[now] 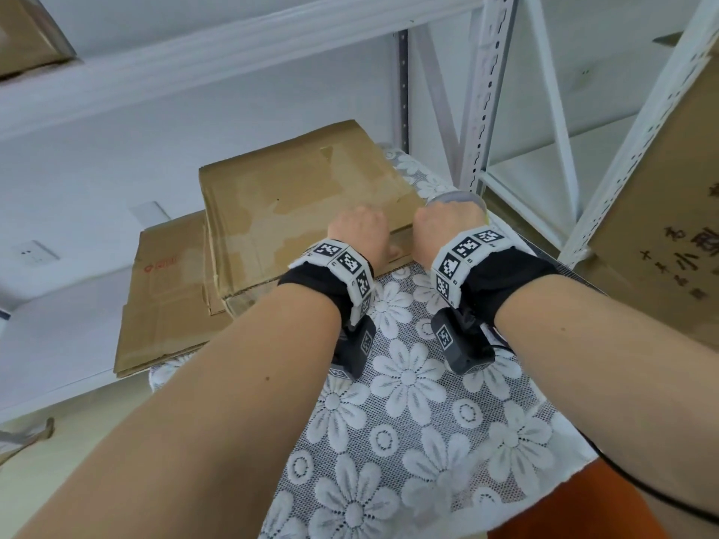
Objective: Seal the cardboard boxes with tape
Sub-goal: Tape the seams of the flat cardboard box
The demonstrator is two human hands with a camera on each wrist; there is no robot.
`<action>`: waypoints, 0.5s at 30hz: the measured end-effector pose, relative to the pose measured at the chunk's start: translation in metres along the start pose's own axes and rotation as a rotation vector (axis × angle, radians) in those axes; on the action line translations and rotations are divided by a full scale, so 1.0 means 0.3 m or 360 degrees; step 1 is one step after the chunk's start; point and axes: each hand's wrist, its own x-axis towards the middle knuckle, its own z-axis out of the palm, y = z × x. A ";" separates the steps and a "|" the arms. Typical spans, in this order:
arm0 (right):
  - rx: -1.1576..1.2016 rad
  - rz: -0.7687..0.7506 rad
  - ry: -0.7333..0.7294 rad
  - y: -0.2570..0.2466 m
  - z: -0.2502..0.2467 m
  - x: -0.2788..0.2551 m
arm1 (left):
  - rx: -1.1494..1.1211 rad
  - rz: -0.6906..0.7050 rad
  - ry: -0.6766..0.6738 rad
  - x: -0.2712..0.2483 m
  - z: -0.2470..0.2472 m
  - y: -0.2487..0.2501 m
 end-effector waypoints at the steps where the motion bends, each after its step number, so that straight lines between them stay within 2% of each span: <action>1: 0.0006 -0.0011 0.0018 0.003 0.002 0.001 | 0.0027 0.0013 0.0015 0.003 0.005 0.003; 8: 0.0148 -0.0072 0.0116 0.035 0.036 0.003 | 0.0184 0.0103 0.0093 0.024 -0.012 0.034; 13: 0.0317 -0.0209 -0.0254 0.103 0.064 -0.045 | 0.0125 0.0135 0.0157 0.037 0.015 0.023; 15: 0.0377 -0.0211 -0.0280 0.114 0.063 -0.062 | 0.0159 0.0145 0.0141 0.047 0.009 0.017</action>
